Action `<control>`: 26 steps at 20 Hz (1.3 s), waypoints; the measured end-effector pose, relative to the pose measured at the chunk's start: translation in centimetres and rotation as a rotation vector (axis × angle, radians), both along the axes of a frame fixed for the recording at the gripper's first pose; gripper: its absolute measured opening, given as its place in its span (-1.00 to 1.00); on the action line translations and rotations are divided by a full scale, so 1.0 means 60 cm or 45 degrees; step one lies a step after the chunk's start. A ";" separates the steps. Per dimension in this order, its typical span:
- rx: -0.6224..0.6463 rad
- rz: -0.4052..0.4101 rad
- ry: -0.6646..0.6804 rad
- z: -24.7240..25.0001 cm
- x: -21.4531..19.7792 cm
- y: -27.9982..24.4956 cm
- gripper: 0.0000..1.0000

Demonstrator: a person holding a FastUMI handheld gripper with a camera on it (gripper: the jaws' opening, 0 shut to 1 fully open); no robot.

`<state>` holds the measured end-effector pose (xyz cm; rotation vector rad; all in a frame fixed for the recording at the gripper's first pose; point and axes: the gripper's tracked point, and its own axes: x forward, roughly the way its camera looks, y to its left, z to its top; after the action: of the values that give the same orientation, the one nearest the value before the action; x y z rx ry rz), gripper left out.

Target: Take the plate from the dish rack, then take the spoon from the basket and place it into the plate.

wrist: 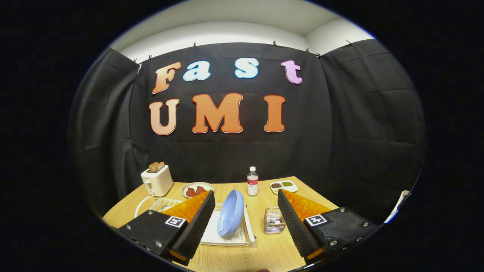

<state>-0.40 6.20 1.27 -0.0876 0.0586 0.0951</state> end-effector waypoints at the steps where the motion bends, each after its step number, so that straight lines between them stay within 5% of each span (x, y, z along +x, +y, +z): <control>1: -0.007 0.006 0.014 -0.006 0.007 0.007 0.98; 17: -0.194 0.038 0.288 -0.137 0.149 0.072 0.91; 26: -0.161 -0.027 0.480 -0.198 0.244 0.049 0.49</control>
<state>14.25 9.15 -10.61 -0.1946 0.4424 0.0855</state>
